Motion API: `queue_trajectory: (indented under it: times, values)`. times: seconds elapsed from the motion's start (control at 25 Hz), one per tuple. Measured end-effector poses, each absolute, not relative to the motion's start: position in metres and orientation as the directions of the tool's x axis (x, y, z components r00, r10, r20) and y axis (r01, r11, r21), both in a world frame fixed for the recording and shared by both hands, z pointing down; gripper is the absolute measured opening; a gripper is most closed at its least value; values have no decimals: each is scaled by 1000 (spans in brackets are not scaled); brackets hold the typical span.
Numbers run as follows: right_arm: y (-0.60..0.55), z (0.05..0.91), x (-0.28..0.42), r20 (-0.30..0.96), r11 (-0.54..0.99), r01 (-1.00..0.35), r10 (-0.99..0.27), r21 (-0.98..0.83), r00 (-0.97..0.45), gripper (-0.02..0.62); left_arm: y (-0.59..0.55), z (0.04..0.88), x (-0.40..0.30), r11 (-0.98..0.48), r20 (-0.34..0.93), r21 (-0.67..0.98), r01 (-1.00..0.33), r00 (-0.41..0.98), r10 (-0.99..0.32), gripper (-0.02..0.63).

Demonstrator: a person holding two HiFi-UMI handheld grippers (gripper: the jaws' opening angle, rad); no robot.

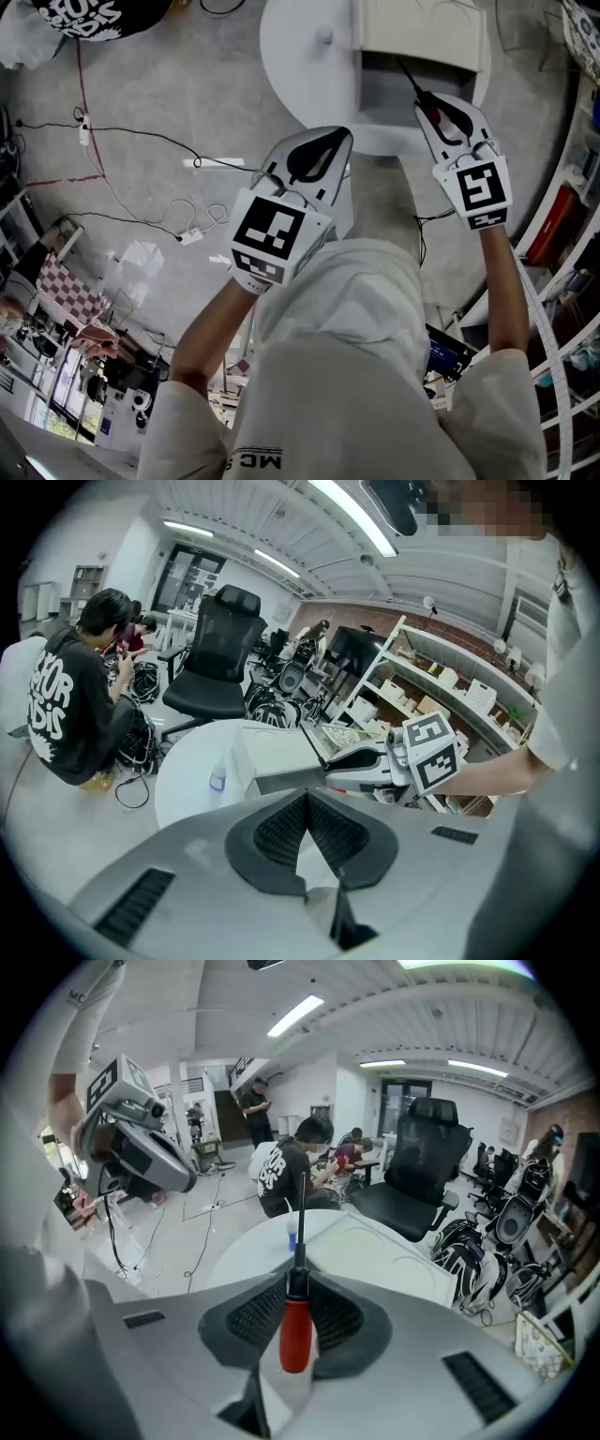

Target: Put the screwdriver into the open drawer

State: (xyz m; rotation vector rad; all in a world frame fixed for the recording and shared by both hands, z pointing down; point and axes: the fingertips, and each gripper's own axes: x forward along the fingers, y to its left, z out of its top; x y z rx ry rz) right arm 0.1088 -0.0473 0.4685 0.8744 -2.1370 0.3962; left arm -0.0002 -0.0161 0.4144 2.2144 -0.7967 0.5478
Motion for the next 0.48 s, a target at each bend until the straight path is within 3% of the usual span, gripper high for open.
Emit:
queue_trajectory:
  times: [0.48]
  values:
    - [-44, 534, 109, 859, 830, -554, -330, 66, -392, 130, -14, 443, 13, -554, 602, 481, -680, 715, -356, 11]
